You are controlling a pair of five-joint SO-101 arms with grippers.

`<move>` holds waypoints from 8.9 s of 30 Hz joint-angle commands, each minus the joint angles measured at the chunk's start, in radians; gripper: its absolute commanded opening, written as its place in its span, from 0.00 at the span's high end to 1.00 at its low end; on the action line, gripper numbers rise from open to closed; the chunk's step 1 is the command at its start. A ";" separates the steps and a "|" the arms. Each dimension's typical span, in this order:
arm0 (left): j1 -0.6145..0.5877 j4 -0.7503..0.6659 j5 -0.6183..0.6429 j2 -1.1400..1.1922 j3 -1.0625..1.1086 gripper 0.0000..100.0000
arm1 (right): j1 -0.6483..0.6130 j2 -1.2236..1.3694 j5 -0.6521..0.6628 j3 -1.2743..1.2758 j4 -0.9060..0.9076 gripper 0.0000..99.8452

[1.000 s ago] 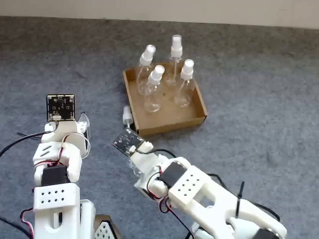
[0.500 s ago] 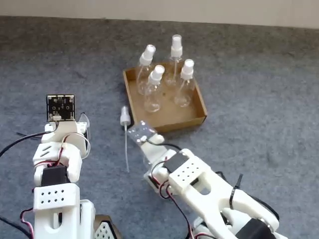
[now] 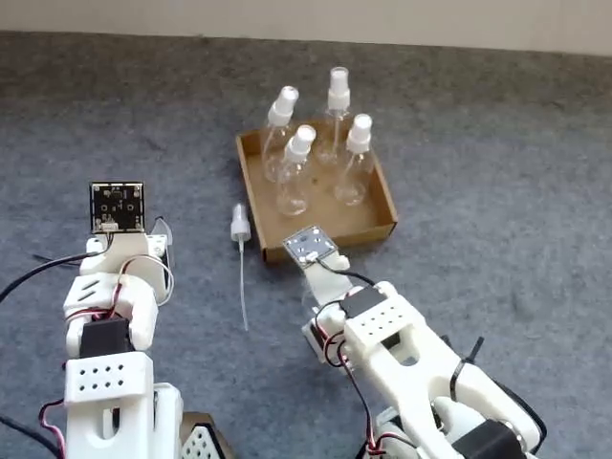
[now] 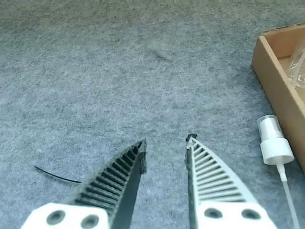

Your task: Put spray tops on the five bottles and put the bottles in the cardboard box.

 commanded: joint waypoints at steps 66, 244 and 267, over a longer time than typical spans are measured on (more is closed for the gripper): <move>0.185 0.324 -0.005 1.159 -0.935 0.79 | 0.863 0.341 0.539 -0.390 0.074 0.86; 0.127 0.367 0.021 1.104 -0.762 1.00 | 1.104 0.556 0.508 -0.708 0.216 0.92; 0.127 0.365 0.023 1.106 -0.762 1.00 | 1.101 0.552 0.612 -0.727 0.219 0.80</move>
